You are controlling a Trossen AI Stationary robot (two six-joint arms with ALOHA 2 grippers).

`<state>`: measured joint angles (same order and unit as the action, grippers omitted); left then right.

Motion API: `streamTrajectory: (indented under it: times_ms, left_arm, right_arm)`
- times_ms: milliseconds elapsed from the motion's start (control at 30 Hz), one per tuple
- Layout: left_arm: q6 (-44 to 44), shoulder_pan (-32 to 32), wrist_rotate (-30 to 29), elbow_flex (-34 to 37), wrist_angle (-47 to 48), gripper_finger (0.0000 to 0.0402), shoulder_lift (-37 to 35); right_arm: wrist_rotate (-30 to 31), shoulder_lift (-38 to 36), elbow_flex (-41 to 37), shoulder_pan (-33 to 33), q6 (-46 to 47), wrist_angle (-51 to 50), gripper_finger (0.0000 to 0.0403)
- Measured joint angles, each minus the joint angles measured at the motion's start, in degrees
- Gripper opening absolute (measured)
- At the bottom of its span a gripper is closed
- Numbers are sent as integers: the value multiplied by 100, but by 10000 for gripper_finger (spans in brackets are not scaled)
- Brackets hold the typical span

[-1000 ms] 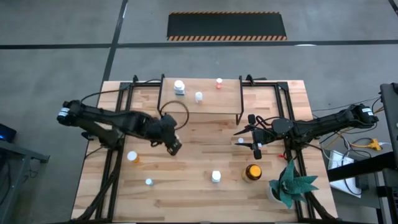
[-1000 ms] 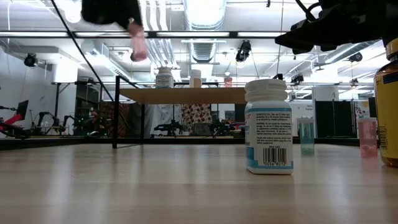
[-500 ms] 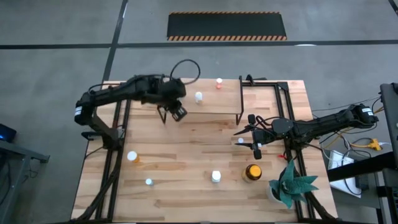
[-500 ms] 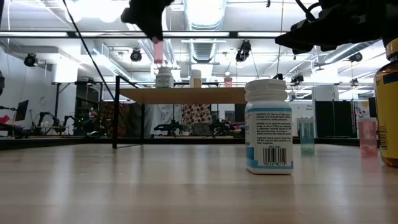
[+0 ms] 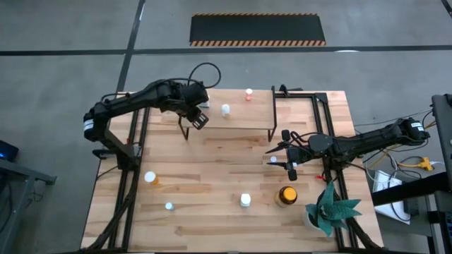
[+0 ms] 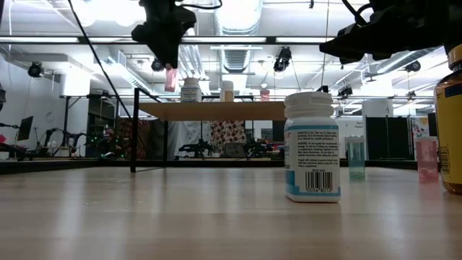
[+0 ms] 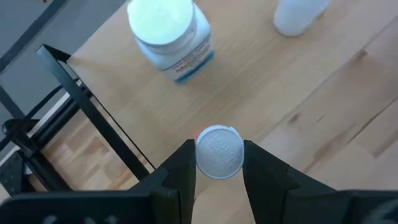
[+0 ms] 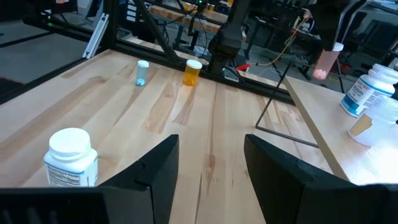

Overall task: Pick and place medicine bottles onto shelf by color
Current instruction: Put the left red pill bottle on the shelf

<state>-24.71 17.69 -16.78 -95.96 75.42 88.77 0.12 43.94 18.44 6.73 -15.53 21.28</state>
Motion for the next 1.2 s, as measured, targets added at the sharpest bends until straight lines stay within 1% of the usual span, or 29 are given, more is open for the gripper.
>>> streamTrajectory:
  times_ms: [167, 300, 467, 867, 1200]
  left_arm:
    - [-48, 26, -13, 78, -43, 90, 1]
    - [-155, 26, -22, 356, -310, 90, -39]
    - [-197, 31, -28, 557, -325, 91, -44]
    - [-195, 31, -43, 656, -350, 124, -52]
    - [-147, 31, -46, 656, -341, 128, -85]
  right_arm:
    - [0, 0, 0, -1, 11, 0, 173]
    - [0, 0, 0, -1, 13, -2, 173]
    - [0, 0, 0, 1, 13, -7, 173]
    - [0, 0, 0, 0, 13, -9, 173]
    - [0, 0, 0, 1, 13, -9, 173]
